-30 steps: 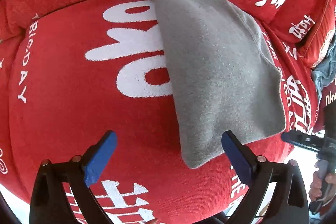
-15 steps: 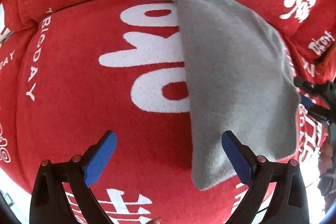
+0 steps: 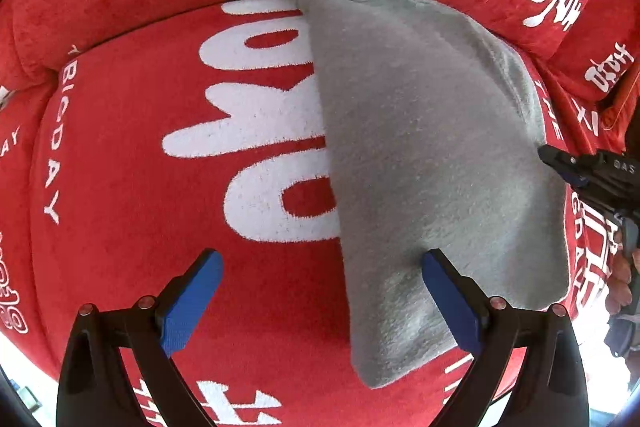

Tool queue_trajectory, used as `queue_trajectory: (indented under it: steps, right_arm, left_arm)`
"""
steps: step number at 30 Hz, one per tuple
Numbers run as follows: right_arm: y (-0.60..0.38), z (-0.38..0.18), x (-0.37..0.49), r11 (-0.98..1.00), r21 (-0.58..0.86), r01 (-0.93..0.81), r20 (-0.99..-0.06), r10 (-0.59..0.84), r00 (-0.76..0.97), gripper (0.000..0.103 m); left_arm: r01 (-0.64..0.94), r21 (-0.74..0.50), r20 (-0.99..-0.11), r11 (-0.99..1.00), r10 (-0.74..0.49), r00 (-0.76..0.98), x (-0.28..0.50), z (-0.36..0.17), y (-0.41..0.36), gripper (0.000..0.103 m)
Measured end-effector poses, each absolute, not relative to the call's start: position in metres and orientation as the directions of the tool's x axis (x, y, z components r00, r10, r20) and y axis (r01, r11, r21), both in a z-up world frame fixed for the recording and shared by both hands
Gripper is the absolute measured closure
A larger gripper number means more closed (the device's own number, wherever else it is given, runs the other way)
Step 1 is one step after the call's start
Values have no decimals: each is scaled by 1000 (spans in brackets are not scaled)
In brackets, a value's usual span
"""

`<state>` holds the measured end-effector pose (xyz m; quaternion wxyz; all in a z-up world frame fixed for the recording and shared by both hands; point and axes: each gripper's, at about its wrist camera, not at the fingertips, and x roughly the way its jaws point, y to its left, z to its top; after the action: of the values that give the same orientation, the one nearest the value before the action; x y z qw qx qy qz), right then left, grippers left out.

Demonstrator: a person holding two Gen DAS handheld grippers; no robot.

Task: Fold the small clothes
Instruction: 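Fold the sweater in half with the right gripper and lay it down, then grasp the folded sweater edge with the right gripper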

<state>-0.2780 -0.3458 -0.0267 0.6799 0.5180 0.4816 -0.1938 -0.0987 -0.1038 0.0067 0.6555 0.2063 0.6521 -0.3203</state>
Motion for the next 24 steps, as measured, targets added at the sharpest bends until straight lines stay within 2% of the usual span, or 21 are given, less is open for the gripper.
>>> queue_trajectory:
  steps: [3,7,8,24]
  right_arm:
    - [-345,-20,-288,365,525,769,-851,242,466,84]
    - [-338,-13,-303,357,506,785,-862,233,449,60]
    - [-337,-12,-307,352,505,788,-863,230,450,59]
    - [-327,-18,-328,336,492,803,-867,270,419,57]
  left_arm:
    - [679,-161,-986,716,-151,-74,-94,3,-103,3]
    - [674,-168,-985,719,-152,-83,-94,1,-102,3]
    - [676,-168,-985,717,-151,-85,-93,0,-103,3]
    - [693,-177,-984,699,-147,-103,-91,-7,-108,3]
